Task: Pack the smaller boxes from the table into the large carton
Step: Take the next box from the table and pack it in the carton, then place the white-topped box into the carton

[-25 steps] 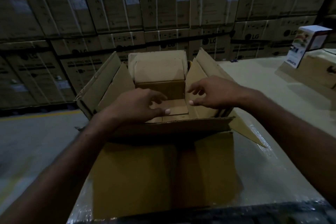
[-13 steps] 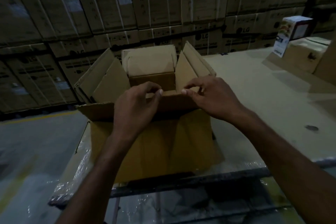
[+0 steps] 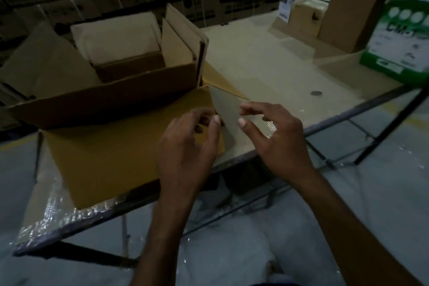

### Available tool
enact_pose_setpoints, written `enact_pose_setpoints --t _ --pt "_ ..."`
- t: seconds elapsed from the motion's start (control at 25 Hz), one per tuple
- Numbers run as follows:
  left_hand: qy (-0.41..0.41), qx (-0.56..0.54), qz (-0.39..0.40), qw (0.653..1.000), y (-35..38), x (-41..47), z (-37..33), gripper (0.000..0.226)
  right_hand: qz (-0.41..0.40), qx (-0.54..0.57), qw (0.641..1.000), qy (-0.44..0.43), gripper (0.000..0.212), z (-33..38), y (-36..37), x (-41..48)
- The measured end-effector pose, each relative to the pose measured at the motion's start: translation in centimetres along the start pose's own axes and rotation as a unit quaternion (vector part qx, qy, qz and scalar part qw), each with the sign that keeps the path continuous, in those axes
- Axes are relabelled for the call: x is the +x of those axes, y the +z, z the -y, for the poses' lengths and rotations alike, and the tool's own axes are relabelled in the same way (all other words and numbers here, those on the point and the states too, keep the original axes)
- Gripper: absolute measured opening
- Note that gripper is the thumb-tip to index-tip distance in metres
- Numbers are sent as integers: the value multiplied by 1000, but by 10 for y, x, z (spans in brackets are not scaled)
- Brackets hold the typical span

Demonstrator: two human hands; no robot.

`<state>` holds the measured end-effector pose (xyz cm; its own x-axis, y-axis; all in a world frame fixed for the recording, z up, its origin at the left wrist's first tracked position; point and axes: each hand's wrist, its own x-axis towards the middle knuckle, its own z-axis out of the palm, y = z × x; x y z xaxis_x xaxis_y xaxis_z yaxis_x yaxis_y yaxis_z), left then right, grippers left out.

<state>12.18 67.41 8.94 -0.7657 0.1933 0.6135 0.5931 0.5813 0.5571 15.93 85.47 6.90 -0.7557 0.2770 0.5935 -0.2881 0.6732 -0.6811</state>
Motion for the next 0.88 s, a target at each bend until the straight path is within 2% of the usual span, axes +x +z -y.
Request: enact_pose_setpoints --t 0.2,0.36,0.68,0.88 --pt "-37 -83 84 992 71 -21 -35 27 -46 -13 998 47 27 -47 -53 -32" --pt "-49 -118 106 986 142 -16 -88 24 -61 -68 994 68 26 -105 -117 -35" --pt "-34 -171 144 974 301 6 -211 19 -71 -109 983 129 25 -218 -269 -14" --pt "4 -198 186 963 382 36 -256 24 -104 -118 974 162 26 -274 -321 10"
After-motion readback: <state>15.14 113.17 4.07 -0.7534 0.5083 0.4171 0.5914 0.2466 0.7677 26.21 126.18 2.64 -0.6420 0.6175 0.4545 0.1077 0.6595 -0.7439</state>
